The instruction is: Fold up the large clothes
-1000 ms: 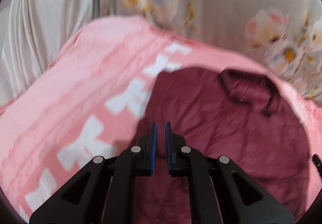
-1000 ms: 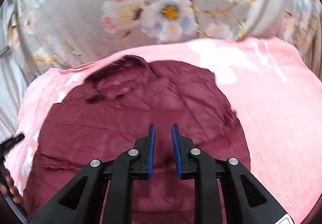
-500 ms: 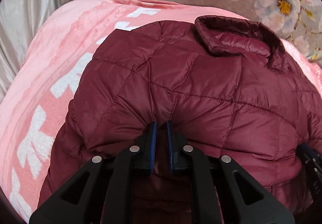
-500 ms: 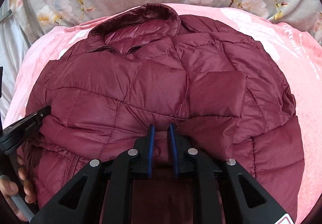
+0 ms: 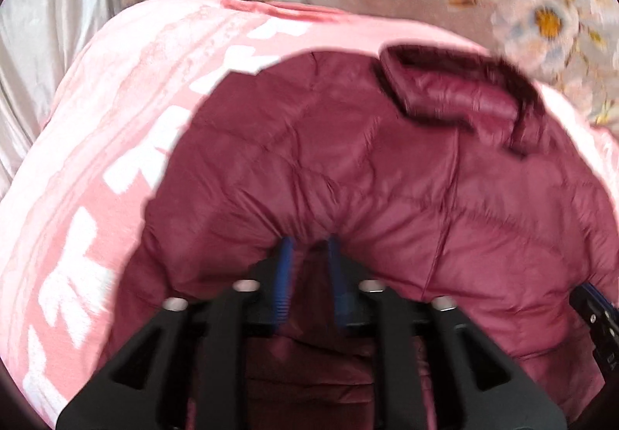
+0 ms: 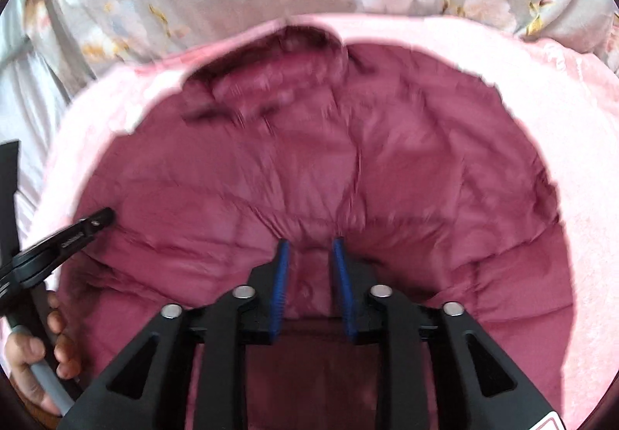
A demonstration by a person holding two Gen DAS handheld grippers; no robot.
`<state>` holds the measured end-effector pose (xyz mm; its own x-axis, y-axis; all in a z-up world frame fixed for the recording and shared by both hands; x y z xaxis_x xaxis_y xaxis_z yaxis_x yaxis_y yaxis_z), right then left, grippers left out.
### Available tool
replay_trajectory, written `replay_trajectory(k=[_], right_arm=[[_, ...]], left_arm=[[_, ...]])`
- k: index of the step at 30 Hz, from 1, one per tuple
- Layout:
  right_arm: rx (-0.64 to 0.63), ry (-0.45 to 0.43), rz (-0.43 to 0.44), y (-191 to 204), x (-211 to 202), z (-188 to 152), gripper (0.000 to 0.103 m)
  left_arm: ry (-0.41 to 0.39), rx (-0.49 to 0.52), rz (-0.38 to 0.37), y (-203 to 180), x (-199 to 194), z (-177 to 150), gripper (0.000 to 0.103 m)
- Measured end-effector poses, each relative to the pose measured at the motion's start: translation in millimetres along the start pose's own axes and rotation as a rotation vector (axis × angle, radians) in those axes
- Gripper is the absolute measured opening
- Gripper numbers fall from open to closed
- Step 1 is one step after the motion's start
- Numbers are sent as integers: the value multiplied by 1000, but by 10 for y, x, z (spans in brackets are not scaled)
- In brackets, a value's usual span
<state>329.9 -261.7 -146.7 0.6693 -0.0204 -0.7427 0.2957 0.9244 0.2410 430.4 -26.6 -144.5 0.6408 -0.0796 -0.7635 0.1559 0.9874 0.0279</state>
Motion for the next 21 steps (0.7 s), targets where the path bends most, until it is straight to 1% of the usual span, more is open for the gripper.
replay_trajectory(k=[1,3,5,6,7,9,10,13,16,17,19,21], right_arm=[[2,-30,9,11,-94,118,40],[22,-68,40,39,-193,342,48],[57,-94,91,68,-192,613,50],[71,-100,100,65,-160,697,50],[94,-107,105,41,-90,819,50],[133,-102,117,-2,81,985,50],[156,-90,132,-42,204,1063,50],[203,-48,154,-144,542,1205,50],[218,-9,149,-205,881,1273,50],[221,-2,152,-216,953,1273,50],[211,20,147,-207,1134,1283,50],[174,40,126,-161,1285,1261,50]], left_arm=[[-25,-23,-17,39,-85,122,43],[-57,-58,-45,66,-197,332,46],[-67,-101,-102,41,-254,566,53],[-64,-127,-138,14,-250,654,61],[-51,-165,-191,-25,-208,750,61],[-16,-226,-266,-98,-74,872,61],[-3,-242,-278,-114,-1,903,61],[40,-284,-293,-167,302,955,61],[84,-315,-313,-230,591,977,61],[92,-314,-330,-280,680,978,61],[99,-299,-321,-318,772,966,61],[99,-272,-318,-383,855,975,61]])
Point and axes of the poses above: each gripper's, at about its wrist camera, not at the fingertips, and x roughly the way its jaws point, y to its left, z to its top, the point moved 10 cm from there along x, roughly the way its jaws point, and after that the axes turned 6 degrees about x, right-handed, at the moved point
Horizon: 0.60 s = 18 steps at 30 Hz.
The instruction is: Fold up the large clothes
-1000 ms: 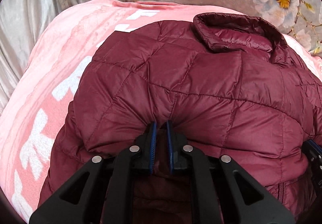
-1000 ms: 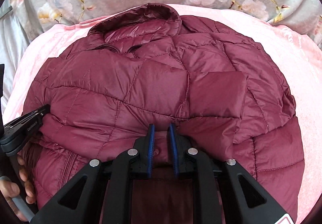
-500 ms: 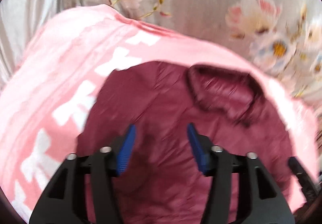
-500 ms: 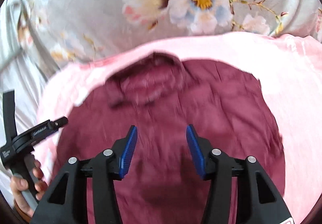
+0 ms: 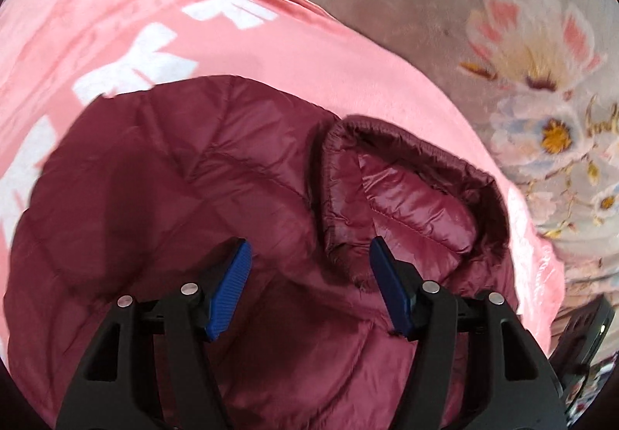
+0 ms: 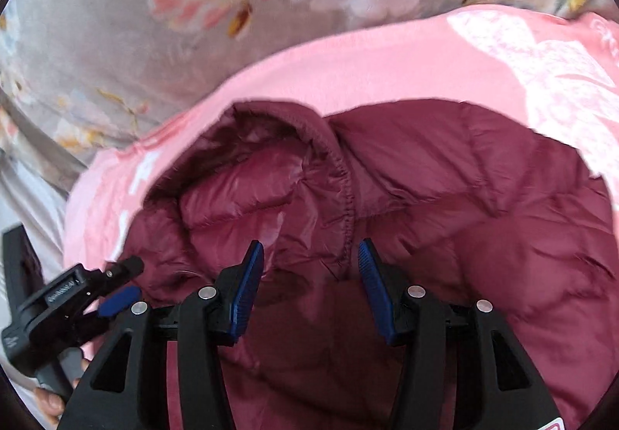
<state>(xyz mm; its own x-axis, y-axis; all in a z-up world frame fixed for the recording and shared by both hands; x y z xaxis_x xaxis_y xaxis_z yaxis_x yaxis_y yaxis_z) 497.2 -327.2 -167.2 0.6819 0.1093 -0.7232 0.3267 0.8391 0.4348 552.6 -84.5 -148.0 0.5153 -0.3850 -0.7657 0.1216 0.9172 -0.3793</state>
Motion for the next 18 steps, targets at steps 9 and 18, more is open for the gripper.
replay_trajectory(k=[9,18], right_arm=[[-95,-119,158,491,-495,85,7],[-55,-23,44,14,-184,-94,7]], left_arm=[[-67,101,2,-125,-99,49,0],[-82,171,22,-198,-152,-32,0]])
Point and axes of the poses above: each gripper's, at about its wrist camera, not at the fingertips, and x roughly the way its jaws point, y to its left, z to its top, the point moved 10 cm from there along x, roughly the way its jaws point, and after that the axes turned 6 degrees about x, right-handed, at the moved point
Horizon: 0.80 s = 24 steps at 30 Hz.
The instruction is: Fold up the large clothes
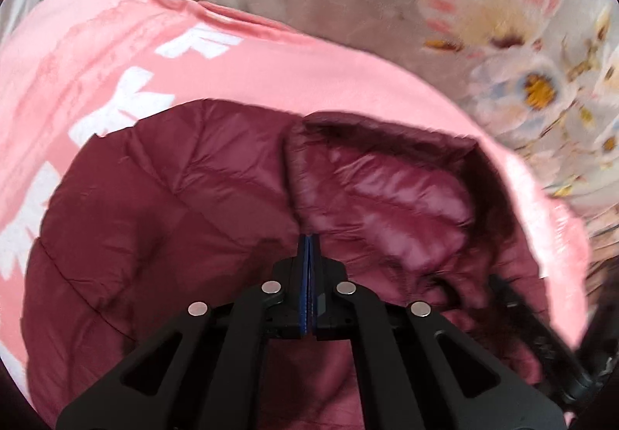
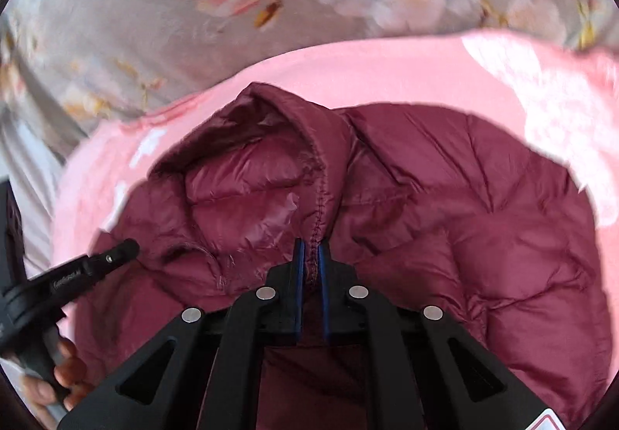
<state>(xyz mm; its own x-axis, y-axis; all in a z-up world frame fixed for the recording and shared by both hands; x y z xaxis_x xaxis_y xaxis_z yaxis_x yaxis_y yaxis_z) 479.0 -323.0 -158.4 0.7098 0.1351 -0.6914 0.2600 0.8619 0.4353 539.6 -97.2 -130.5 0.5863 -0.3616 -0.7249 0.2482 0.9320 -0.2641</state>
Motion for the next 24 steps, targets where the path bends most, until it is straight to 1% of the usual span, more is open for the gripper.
replay_trajectory(k=[2,4,5,6,7,8,9,10,11,12,14,15,17,18,19,21,22,23,24], right_arm=[[48,10,125,95,-67,75,7],[76,8,231,236,-169,149,10],[85,3,268,302,-221,184,11],[89,-10,287,348,-271,217,12],[80,-33,268,360,-303,249,12],[54,-51,179,330,-282,269,12],[14,-72,33,233,-257,270,13],[-47,-104,-149,112,-244,257,16],[-74,-120,-204,77,-250,232,16],[-84,-125,-204,74,-254,189,16],[-64,-89,-116,121,-226,69,16],[-55,-73,-123,94,-201,23,17],[-31,-41,-109,54,-119,-48,34],[-8,-12,-81,43,-55,-99,48],[5,5,-62,37,-31,-139,52],[11,25,-26,70,20,-173,52],[-3,25,-15,126,30,-173,48],[-15,25,9,209,31,-164,44],[-23,15,33,294,2,-136,30]], left_arm=[[-17,16,-6,-72,-49,72,0],[-21,27,-6,-129,-40,132,0],[-17,25,-2,-158,-5,153,0],[-7,20,2,-152,42,164,0],[6,17,8,-165,101,172,0],[31,12,15,-144,167,143,0],[50,15,22,-127,208,102,0],[80,26,46,-107,276,41,0],[99,35,62,-83,324,-10,0],[112,42,77,-58,370,-60,1],[115,43,82,-26,411,-114,1],[109,38,76,-10,417,-132,1],[101,37,72,12,415,-147,3],[96,38,71,21,413,-154,3],[93,40,70,30,413,-161,3],[90,42,70,32,423,-167,3],[87,43,71,36,431,-165,3],[85,44,72,33,444,-161,3],[82,45,73,32,445,-159,3]])
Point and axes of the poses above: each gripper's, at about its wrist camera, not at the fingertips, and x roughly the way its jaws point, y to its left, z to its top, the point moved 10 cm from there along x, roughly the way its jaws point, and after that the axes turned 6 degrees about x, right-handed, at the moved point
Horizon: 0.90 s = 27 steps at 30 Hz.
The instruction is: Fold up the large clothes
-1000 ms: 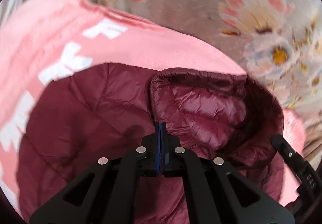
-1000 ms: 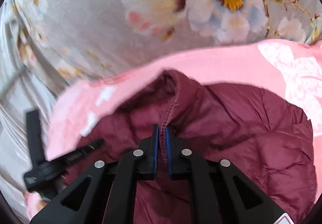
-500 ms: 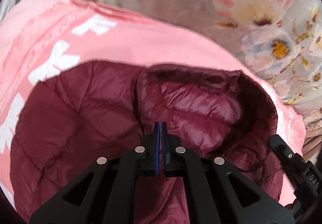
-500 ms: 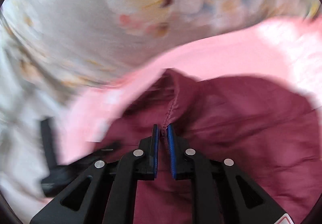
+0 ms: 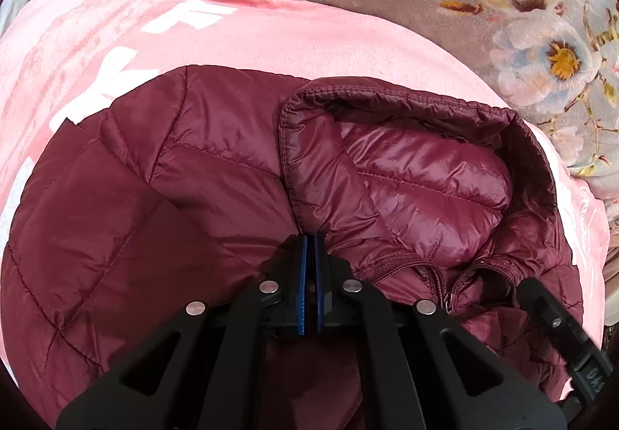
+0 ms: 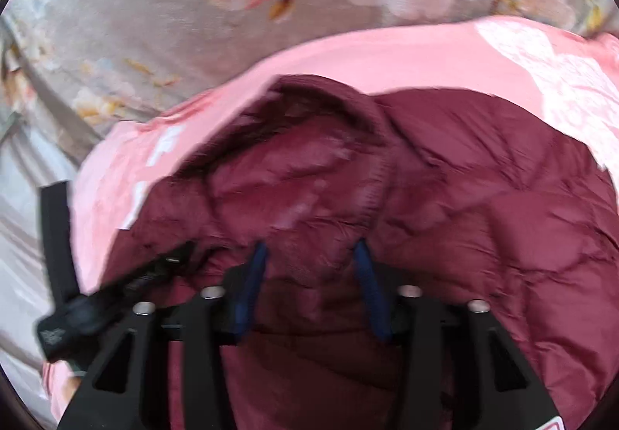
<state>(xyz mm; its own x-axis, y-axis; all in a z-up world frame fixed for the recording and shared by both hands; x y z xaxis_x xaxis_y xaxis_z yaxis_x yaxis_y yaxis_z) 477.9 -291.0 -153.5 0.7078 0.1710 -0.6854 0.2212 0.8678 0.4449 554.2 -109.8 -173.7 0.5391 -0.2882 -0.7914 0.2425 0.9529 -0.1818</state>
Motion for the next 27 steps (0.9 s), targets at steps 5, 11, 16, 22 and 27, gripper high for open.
replay_trajectory(k=[5,11,16,22,27], right_arm=[[-24,-81,-157,-78,-205,139,11],[-39,-152,-377,-369,-385,119,12],[-128,-98,-295,49,-338,91,12],[-43,-50,-231,-28,-198,-2,16],[-84,-6,-299,-83,-3,-55,11]], left_arm=[[-21,13,5,2,5,-10,3],[-41,21,19,-6,-3,-35,3],[-53,21,18,3,-3,-33,3],[-74,11,-2,31,-17,-54,3],[-80,26,17,5,-22,-58,3]])
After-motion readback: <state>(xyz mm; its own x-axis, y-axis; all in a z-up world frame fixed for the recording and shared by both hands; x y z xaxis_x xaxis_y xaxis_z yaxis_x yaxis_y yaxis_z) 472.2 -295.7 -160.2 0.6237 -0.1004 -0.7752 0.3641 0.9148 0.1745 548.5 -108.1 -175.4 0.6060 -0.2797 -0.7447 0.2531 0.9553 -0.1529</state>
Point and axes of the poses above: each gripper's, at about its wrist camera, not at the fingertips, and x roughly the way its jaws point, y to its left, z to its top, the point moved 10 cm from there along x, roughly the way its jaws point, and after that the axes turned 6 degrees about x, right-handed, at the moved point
